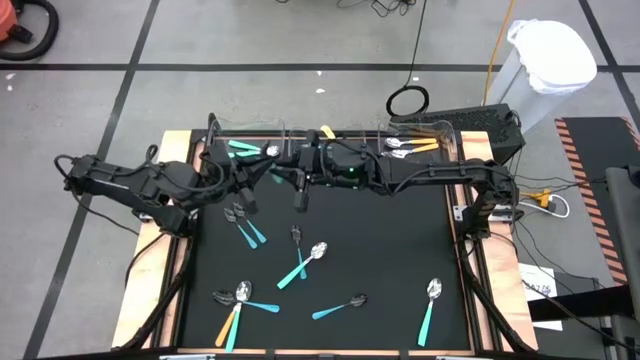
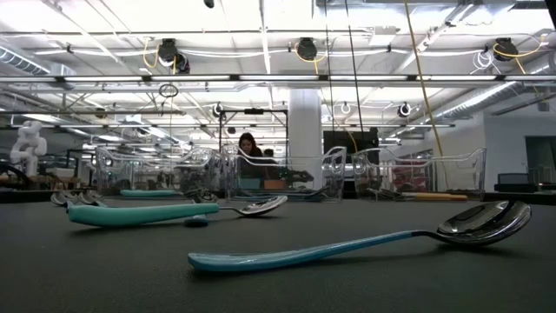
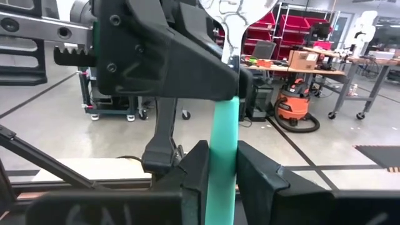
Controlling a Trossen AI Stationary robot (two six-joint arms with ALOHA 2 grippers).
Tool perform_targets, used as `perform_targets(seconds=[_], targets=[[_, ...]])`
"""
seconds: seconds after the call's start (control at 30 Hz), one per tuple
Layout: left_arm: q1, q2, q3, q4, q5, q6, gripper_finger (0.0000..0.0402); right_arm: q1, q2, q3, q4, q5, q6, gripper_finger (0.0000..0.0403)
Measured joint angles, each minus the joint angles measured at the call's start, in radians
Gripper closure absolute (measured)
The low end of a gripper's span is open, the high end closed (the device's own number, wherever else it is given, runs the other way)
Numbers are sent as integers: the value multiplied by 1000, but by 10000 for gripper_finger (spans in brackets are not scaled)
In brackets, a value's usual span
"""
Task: Sort silverware by color (type)
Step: Put the light blue spoon into the left transparent bin
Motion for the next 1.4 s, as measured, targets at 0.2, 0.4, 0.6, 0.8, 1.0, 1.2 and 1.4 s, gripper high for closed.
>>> perform_targets(seconds=[0.2,0.4,0.6,0.8,1.0,1.2,1.4], targets=[[1,-8,0,0,2,-2,382,0,0,0,1,-3,-4,341],[1,-14,0,1,3,-9,395,0,0,0,3,-5,-3,340],[1,-15,0,7,11,-11,400,-3,0,0,-5,-9,79,318],[1,-25,1,6,2,-10,400,-22,-14,0,-87,-13,124,268],[4,-51,1,-44,-51,-1,401,-47,-95,0,-282,-8,162,220],[54,-58,1,-127,-57,-8,401,-76,-208,0,-494,-7,166,205],[139,-58,1,-131,-39,-6,401,-115,-307,-69,-593,-5,168,204]])
